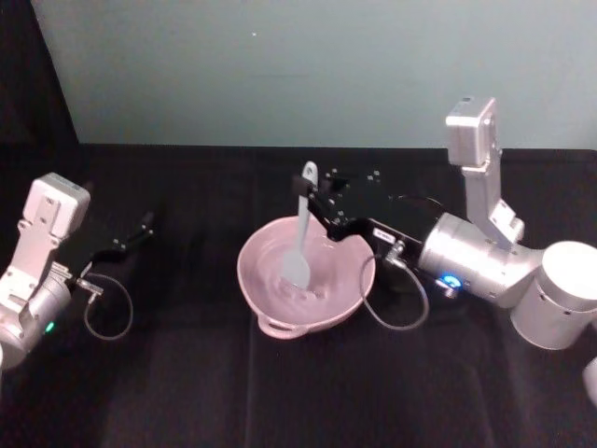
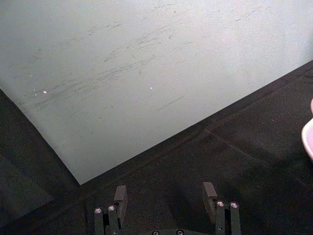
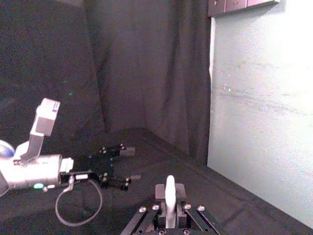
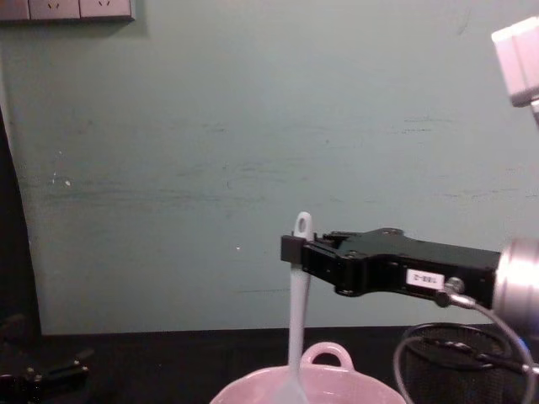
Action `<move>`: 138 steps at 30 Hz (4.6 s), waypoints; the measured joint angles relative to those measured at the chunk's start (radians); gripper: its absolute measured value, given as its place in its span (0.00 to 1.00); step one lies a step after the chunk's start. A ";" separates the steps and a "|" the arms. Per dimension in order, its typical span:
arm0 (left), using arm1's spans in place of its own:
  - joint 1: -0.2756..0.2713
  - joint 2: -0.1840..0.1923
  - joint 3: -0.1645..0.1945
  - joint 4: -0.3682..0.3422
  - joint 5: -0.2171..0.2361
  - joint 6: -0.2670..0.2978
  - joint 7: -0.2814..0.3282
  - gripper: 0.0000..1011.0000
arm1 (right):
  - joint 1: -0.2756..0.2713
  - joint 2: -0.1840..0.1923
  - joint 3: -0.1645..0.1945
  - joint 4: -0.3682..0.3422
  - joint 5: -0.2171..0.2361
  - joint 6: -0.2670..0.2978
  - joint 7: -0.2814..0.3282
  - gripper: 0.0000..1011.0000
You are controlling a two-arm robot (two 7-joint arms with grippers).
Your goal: Use the one hand to pick up the spoon and stir the clear water in the bowl.
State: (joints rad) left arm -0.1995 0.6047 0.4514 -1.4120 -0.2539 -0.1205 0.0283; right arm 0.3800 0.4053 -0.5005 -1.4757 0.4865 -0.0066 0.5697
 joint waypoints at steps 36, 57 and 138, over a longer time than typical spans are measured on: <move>0.000 0.000 0.000 0.000 0.000 0.000 0.000 1.00 | 0.006 -0.001 0.072 0.027 -0.097 0.006 -0.059 0.12; 0.000 0.000 0.000 0.000 0.000 0.000 0.000 1.00 | 0.055 -0.047 -0.026 0.063 0.011 0.035 0.035 0.12; 0.000 0.000 0.000 0.000 0.000 0.000 0.000 1.00 | 0.025 -0.031 0.048 0.072 -0.124 -0.050 -0.039 0.12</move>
State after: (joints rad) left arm -0.1995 0.6047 0.4514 -1.4120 -0.2539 -0.1206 0.0283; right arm 0.4052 0.3743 -0.4525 -1.4037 0.3629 -0.0564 0.5306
